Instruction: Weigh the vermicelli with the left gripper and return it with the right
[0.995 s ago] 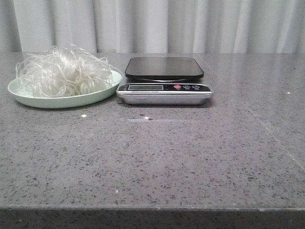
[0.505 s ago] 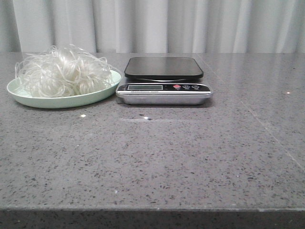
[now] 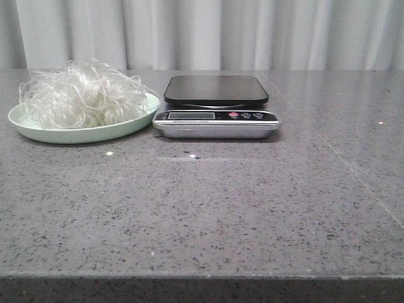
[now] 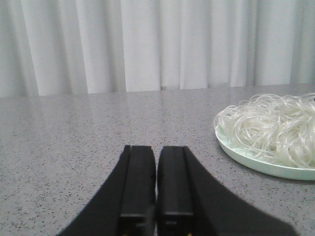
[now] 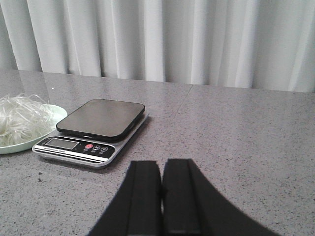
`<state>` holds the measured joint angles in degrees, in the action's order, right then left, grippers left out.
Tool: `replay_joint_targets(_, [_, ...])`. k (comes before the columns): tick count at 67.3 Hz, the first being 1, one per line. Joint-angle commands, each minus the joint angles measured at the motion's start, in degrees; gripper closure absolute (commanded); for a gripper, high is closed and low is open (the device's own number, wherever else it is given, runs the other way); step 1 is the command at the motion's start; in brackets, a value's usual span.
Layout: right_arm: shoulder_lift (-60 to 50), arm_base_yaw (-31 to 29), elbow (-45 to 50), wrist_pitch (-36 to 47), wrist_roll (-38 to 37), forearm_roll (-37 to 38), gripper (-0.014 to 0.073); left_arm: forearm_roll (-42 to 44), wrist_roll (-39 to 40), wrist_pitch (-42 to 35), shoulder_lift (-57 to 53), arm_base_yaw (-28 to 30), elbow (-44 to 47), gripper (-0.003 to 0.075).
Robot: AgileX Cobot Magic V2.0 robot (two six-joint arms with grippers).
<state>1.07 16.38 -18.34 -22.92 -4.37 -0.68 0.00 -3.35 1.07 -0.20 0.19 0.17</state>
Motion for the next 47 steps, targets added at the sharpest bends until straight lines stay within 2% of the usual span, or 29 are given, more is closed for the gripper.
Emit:
replay_joint_targets(1, [0.7, -0.2, -1.4, 5.0, 0.3, 0.7, 0.0427, 0.0, 0.3, -4.8, -1.3, -0.2, 0.4, 0.0594])
replay_joint_targets(47, [0.7, -0.2, -1.2, 5.3, 0.3, 0.7, 0.0427, 0.0, 0.3, -4.8, -1.3, -0.2, 0.4, 0.0594])
